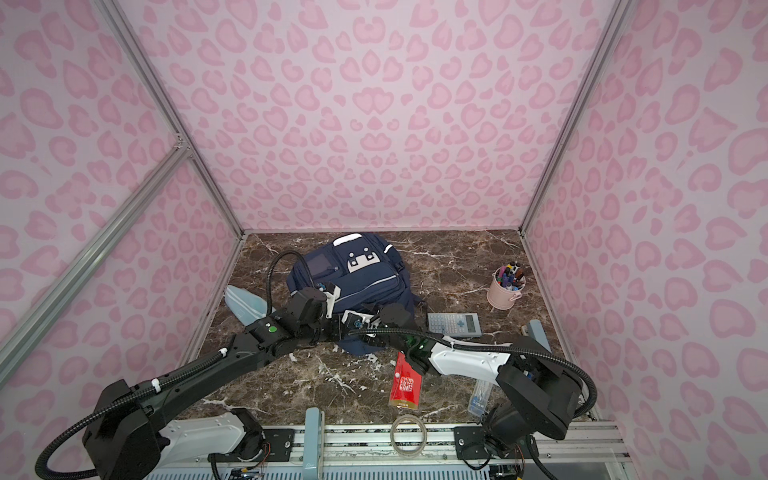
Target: Pack the student bag
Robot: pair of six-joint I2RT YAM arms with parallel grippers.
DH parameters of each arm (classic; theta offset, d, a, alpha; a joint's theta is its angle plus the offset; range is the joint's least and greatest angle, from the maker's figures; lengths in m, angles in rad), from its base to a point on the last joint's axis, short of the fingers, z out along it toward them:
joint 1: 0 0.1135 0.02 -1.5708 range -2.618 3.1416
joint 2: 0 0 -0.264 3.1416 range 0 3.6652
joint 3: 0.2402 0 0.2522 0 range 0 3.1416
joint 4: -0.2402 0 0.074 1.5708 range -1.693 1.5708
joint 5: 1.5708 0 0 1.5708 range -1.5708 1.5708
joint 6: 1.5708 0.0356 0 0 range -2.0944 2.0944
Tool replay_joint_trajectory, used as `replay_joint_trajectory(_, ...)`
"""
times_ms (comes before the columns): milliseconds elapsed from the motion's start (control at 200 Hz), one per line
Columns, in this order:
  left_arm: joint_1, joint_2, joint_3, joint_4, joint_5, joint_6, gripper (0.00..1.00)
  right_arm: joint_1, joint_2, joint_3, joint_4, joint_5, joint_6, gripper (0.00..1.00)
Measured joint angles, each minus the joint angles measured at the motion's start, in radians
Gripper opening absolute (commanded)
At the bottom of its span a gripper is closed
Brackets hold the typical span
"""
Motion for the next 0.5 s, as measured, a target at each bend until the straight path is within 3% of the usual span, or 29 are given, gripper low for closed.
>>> replay_joint_trajectory(170,0.003,0.0,0.0,-0.009,-0.01,-0.006,0.03,-0.018,0.077,0.037,0.048,-0.044,-0.019,0.49)
replay_joint_trajectory(350,0.008,-0.006,-0.002,-0.046,-0.051,-0.008,0.03,-0.019,0.113,0.052,0.062,-0.061,-0.028,0.03)
replay_joint_trajectory(500,0.043,0.0,-0.02,-0.021,-0.008,0.016,0.03,-0.017,0.072,0.003,0.057,-0.054,-0.063,0.0)
